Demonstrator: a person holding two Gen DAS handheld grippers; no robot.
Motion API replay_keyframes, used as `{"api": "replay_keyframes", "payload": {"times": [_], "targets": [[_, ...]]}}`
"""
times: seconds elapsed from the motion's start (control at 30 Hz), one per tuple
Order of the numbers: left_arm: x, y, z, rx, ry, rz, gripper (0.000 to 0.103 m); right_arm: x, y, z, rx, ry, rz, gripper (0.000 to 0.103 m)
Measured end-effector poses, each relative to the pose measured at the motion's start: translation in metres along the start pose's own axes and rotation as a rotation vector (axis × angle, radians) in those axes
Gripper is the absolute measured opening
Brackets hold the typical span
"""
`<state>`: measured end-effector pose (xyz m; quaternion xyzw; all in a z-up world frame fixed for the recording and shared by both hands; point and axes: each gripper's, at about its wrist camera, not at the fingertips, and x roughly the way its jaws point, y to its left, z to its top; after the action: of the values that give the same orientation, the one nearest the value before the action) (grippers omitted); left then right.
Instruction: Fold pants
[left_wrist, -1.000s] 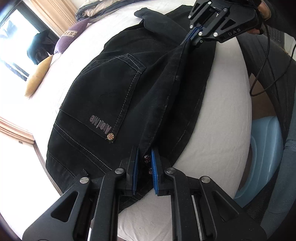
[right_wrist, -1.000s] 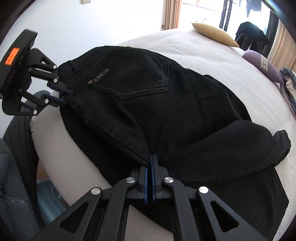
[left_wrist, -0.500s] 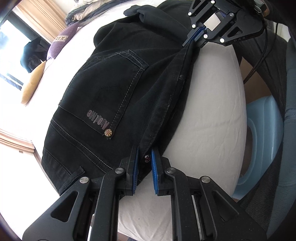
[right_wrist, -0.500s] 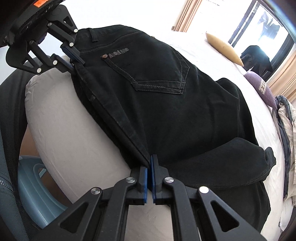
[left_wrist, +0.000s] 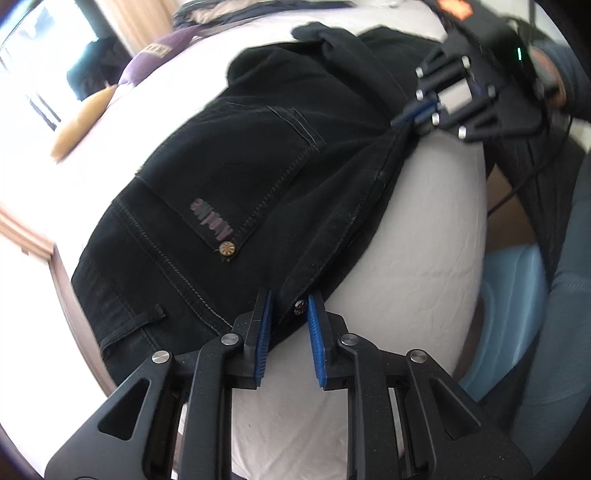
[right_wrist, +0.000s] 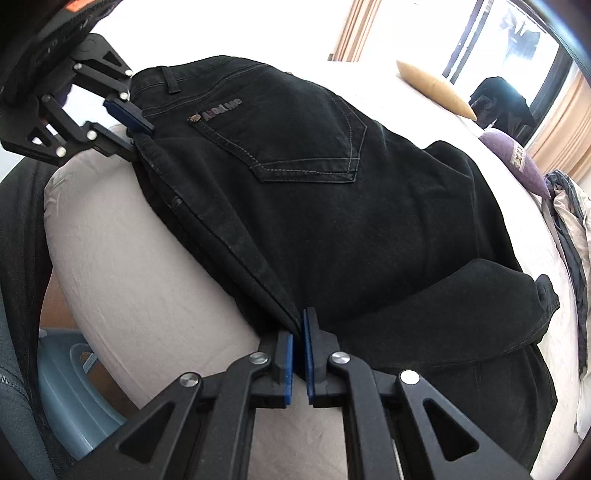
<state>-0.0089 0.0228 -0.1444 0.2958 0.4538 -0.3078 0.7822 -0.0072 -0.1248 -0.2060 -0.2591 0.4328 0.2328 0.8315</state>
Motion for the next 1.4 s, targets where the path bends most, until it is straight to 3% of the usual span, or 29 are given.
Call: {"api": "replay_keyframes", "payload": {"times": [0.23,0.3,0.4,0.47,0.6,0.7,0.83,0.9,1.0,1.1,1.17,1.27,1.4], "targets": [[-0.043,0.034,0.053,-0.188,-0.130,-0.061,0.020,-0.005,-0.001,-0.011,0.047,-0.019,-0.001,0.008],[-0.046,0.033,0.069,-0.185,-0.155,-0.078,0.020,-0.006,-0.005,-0.013,0.048,-0.021,0.001,0.008],[-0.030,0.030,0.087,-0.192,-0.138,-0.060,0.020,-0.006,-0.008,-0.014,0.056,-0.022,0.005,0.008],[-0.006,0.029,0.093,-0.218,-0.119,-0.087,0.020,-0.005,-0.009,-0.016,0.065,-0.025,0.003,0.008],[0.059,0.023,0.079,-0.272,0.016,-0.107,0.019,-0.006,-0.011,-0.020,0.062,-0.032,-0.001,0.009],[0.064,0.024,0.058,-0.308,-0.033,-0.135,0.019,-0.006,-0.014,-0.022,0.073,-0.035,0.011,0.011],[0.043,0.034,0.051,-0.324,-0.010,-0.070,0.020,-0.006,-0.023,-0.025,0.101,-0.046,0.017,0.021],[0.029,0.039,0.057,-0.378,-0.035,-0.091,0.020,-0.005,-0.029,-0.025,0.132,-0.047,0.022,0.027],[0.015,0.034,0.087,-0.384,-0.128,-0.120,0.020,-0.005,-0.034,-0.024,0.166,-0.047,0.029,0.035],[0.027,0.019,0.128,-0.348,-0.169,-0.146,0.020,-0.006,-0.039,-0.023,0.186,-0.045,0.035,0.042],[0.051,0.010,0.148,-0.329,-0.133,-0.170,0.020,-0.009,-0.046,-0.024,0.230,-0.045,0.065,0.047],[0.100,-0.001,0.155,-0.304,0.005,-0.156,0.020,-0.027,-0.065,-0.029,0.310,-0.076,0.103,0.047],[0.102,0.003,0.161,-0.333,-0.001,-0.171,0.020,-0.061,-0.126,-0.047,0.509,-0.160,0.100,0.047]]}}
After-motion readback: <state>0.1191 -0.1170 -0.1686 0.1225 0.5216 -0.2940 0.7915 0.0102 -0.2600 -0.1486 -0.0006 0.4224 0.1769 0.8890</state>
